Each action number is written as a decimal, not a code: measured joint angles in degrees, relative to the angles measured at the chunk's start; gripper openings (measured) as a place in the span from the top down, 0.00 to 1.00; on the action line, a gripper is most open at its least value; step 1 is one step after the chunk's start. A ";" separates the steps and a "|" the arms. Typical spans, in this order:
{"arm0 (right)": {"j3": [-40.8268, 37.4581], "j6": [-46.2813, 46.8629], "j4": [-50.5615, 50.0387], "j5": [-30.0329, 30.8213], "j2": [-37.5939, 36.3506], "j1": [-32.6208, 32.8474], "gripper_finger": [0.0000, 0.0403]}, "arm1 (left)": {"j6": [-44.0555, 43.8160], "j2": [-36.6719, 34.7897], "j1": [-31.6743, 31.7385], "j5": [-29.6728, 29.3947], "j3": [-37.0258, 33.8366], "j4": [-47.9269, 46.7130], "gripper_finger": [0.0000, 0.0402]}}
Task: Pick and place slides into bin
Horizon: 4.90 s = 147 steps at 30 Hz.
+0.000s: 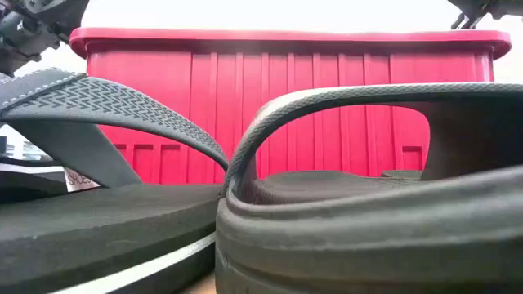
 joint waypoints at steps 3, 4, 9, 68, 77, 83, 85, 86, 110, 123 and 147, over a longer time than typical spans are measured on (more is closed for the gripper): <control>0.01 0.00 0.00 0.00 -0.01 0.01 1.00 | 0.01 0.00 0.01 0.02 0.00 0.00 0.95; 0.02 0.00 -0.01 0.00 0.00 0.01 1.00 | 0.01 -0.01 0.01 0.01 0.00 0.00 0.95; 0.01 0.00 0.00 0.00 0.00 0.01 1.00 | 0.00 0.00 0.02 0.01 0.00 0.00 0.95; 0.00 1.39 0.47 -0.09 -0.01 0.02 1.00 | 0.02 0.00 0.02 0.02 0.00 0.00 0.95; 0.00 2.16 2.08 -0.06 -0.01 0.01 1.00 | 0.00 0.00 0.00 0.02 0.00 0.00 0.95; 0.00 0.93 3.07 -0.03 -0.01 0.02 1.00 | 0.01 -0.01 0.00 0.01 0.00 0.00 0.95; -0.02 -0.43 5.93 0.07 0.21 0.00 1.00 | 0.01 0.00 0.00 0.02 0.00 0.00 0.95; -0.02 -1.19 9.07 0.04 0.77 0.00 1.00 | 0.02 0.00 0.00 0.01 0.00 0.00 0.95; 68.44 -12.51 -59.23 -25.58 56.62 1.10 0.52 | 0.01 0.00 0.00 0.02 0.00 0.02 0.95; 72.17 2.59 -74.13 -28.93 70.98 23.68 0.50 | 0.02 0.00 0.00 0.02 0.00 0.02 0.95; 25.71 34.25 -40.87 -28.79 55.73 36.86 0.50 | 0.02 -0.01 0.01 0.02 0.00 0.02 0.95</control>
